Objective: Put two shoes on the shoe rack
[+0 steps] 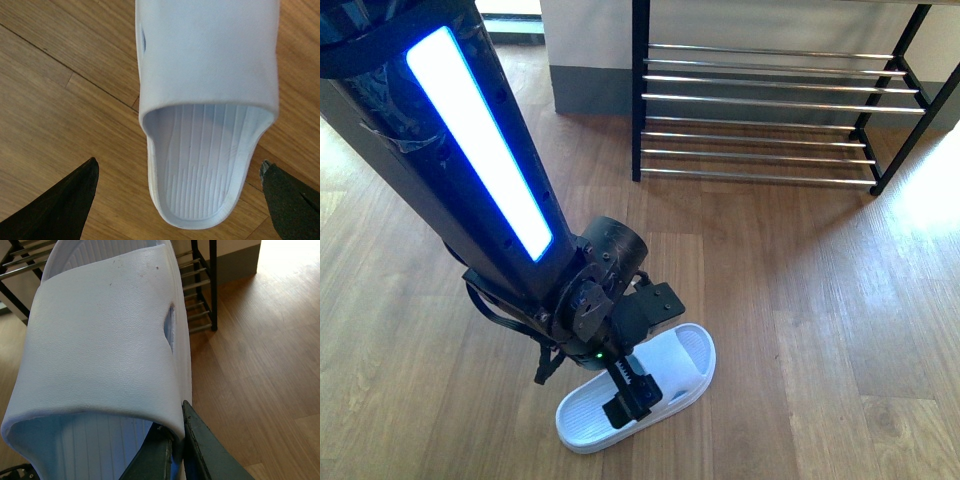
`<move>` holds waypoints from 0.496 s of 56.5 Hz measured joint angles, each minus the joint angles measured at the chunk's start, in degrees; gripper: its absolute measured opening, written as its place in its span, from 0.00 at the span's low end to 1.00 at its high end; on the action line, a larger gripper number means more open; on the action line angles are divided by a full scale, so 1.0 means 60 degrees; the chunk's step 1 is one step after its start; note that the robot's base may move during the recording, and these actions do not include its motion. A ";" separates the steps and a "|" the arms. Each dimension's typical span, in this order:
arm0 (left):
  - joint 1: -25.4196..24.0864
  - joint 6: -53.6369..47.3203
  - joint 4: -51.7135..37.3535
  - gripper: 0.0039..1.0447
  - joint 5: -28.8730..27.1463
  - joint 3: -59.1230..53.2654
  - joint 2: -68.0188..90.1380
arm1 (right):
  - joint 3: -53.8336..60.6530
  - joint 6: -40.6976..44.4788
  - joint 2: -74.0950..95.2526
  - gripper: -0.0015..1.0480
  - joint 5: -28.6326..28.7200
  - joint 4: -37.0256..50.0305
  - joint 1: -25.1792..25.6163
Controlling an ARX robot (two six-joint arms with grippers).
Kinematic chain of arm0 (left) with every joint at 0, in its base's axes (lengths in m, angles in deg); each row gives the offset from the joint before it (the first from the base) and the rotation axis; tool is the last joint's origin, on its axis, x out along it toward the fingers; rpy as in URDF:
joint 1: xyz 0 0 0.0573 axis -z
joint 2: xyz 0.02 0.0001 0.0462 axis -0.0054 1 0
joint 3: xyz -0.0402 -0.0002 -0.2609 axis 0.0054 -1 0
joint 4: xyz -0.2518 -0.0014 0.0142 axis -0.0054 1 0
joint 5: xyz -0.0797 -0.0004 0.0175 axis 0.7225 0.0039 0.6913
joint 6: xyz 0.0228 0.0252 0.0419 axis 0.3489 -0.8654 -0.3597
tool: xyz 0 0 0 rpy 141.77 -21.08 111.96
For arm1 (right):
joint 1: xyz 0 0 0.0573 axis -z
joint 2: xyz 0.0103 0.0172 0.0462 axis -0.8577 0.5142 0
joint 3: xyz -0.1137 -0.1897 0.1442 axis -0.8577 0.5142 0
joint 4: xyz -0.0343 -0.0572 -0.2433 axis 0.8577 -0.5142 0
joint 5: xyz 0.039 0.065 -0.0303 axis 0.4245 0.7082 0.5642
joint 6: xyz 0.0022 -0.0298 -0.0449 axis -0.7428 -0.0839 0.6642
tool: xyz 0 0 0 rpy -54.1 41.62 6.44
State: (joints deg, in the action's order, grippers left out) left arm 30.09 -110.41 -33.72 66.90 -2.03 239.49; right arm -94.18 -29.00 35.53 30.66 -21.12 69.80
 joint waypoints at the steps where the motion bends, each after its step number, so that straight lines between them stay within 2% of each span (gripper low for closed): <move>1: -0.0033 -0.0047 -0.0044 0.91 -0.0124 -0.0011 0.0000 | 0.0000 0.0000 0.0000 0.01 0.0004 0.0000 0.0000; 15: -0.0331 -0.0135 -0.0834 0.91 -0.1009 0.0474 0.0484 | 0.0000 0.0000 0.0000 0.01 0.0000 0.0000 0.0000; 28: -0.0335 -0.0007 -0.0678 0.91 -0.0987 0.1209 0.1341 | 0.0000 0.0000 0.0000 0.01 0.0004 0.0000 0.0000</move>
State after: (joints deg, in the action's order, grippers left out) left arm 28.08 -110.46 -37.79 60.98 5.22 247.53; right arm -94.18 -29.00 35.53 30.68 -21.12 69.80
